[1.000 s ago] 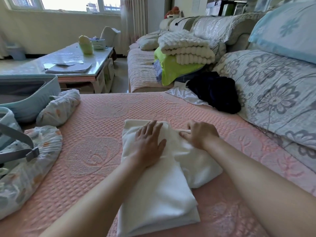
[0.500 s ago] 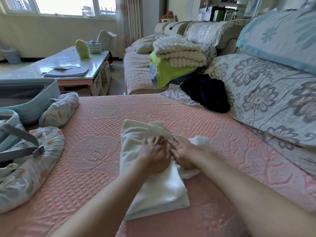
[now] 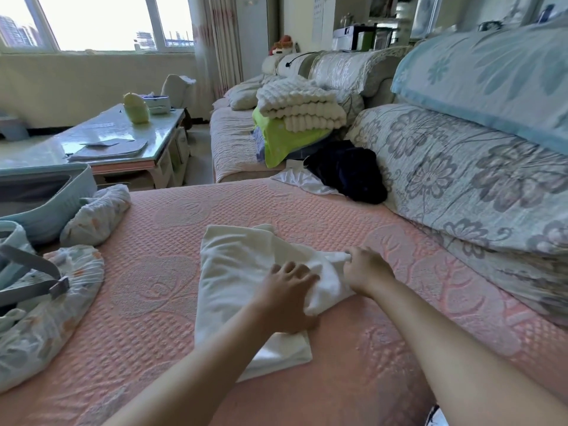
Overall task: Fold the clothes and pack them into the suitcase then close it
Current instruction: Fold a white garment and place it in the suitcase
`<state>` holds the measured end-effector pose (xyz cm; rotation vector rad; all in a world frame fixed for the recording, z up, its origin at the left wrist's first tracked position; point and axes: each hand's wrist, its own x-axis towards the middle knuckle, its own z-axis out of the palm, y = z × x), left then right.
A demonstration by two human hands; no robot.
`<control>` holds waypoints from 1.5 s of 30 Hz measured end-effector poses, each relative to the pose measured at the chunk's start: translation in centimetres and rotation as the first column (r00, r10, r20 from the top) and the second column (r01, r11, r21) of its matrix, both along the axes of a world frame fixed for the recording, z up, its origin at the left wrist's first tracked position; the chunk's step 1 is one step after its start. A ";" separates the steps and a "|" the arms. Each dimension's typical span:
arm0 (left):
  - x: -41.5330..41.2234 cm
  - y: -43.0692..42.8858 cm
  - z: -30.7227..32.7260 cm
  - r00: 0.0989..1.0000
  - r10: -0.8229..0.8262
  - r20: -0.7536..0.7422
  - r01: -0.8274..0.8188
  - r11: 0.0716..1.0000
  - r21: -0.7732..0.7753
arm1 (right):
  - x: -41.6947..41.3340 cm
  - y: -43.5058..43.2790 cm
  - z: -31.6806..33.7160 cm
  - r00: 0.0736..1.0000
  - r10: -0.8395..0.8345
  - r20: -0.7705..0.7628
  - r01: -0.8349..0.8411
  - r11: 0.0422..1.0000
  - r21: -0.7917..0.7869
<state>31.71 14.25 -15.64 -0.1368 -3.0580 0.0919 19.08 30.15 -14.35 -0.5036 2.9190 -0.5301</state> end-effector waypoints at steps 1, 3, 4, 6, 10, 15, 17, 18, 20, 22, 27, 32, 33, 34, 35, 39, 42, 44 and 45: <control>-0.4 0.7 0.2 0.998 -0.042 -0.045 0.042 0.999 -0.010 | -0.3 0.4 0.1 0.999 -0.039 0.032 0.037 0.998 0.040; -1.3 2.5 0.2 0.998 -0.041 -0.042 0.041 0.999 -0.003 | -0.8 0.8 -0.4 0.992 -0.059 0.113 0.054 0.997 0.047; -1.8 3.3 0.1 1.000 -0.007 -0.006 0.007 1.000 0.016 | -1.0 1.0 -0.6 0.989 -0.047 0.143 0.046 0.999 0.009; -2.8 4.3 0.3 0.998 0.061 0.005 -0.061 0.995 0.073 | -1.2 1.1 -0.6 0.984 -0.019 0.179 0.036 0.995 -0.092; -3.8 4.0 1.4 0.956 0.260 -0.140 -0.196 0.913 0.358 | -1.6 0.9 0.3 0.969 0.059 0.240 0.036 0.927 -0.373; -0.1 0.0 4.9 0.731 0.637 -0.244 -0.276 0.603 0.748 | -0.1 -1.2 2.3 0.910 0.207 0.358 0.071 0.774 -0.629; 1.8 -2.3 5.5 0.676 0.717 -0.170 -0.321 0.495 0.808 | 1.1 -2.9 2.7 0.895 0.302 0.329 -0.006 0.744 -0.668; 2.8 -3.5 5.6 0.668 0.738 -0.093 -0.377 0.443 0.813 | 1.7 -4.0 2.8 0.887 0.351 0.301 -0.054 0.725 -0.686; 4.6 -5.9 5.2 0.663 0.741 0.110 -0.551 0.382 0.742 | 3.0 -6.1 2.8 0.857 0.433 0.279 -0.123 0.698 -0.705; 6.2 -8.0 4.3 0.647 0.712 0.273 -0.686 0.387 0.616 | 4.3 -8.3 2.8 0.822 0.487 0.295 -0.167 0.702 -0.693; 7.1 -10.7 4.5 0.704 0.708 0.053 -0.611 0.567 0.552 | 6.4 -12.2 2.0 0.742 0.559 0.370 -0.298 0.770 -0.565; 6.0 -11.1 2.8 0.809 0.575 0.119 -0.572 0.726 0.383 | 7.6 -12.2 1.9 0.807 0.549 0.218 -0.433 0.801 -0.415; 5.9 -11.1 2.6 0.795 0.591 0.135 -0.594 0.714 0.372 | 7.7 -12.0 2.1 0.815 0.552 0.176 -0.467 0.806 -0.364; 5.8 -11.3 2.6 0.782 0.607 0.144 -0.612 0.703 0.362 | 7.9 -11.6 2.3 0.819 0.556 0.139 -0.499 0.811 -0.304; 5.8 -11.4 2.8 0.778 0.610 0.149 -0.616 0.697 0.366 | 8.0 -11.1 2.5 0.819 0.561 0.117 -0.522 0.815 -0.253; 6.1 -12.0 3.2 0.850 0.459 0.260 -0.525 0.694 0.493 | 8.2 -9.5 2.7 0.786 0.596 0.164 -0.578 0.803 -0.144; 7.6 -12.3 4.1 0.879 0.388 0.275 -0.476 0.701 0.531 | 8.2 -9.0 2.5 0.786 0.598 0.158 -0.585 0.802 -0.124; 8.9 -12.4 4.2 0.857 0.390 0.336 -0.510 0.736 0.446 | 8.4 -9.1 2.2 0.785 0.604 0.138 -0.600 0.797 -0.077; 9.6 -12.4 3.9 0.833 0.415 0.366 -0.545 0.731 0.412 | 8.5 -9.3 2.0 0.778 0.613 0.138 -0.614 0.788 -0.045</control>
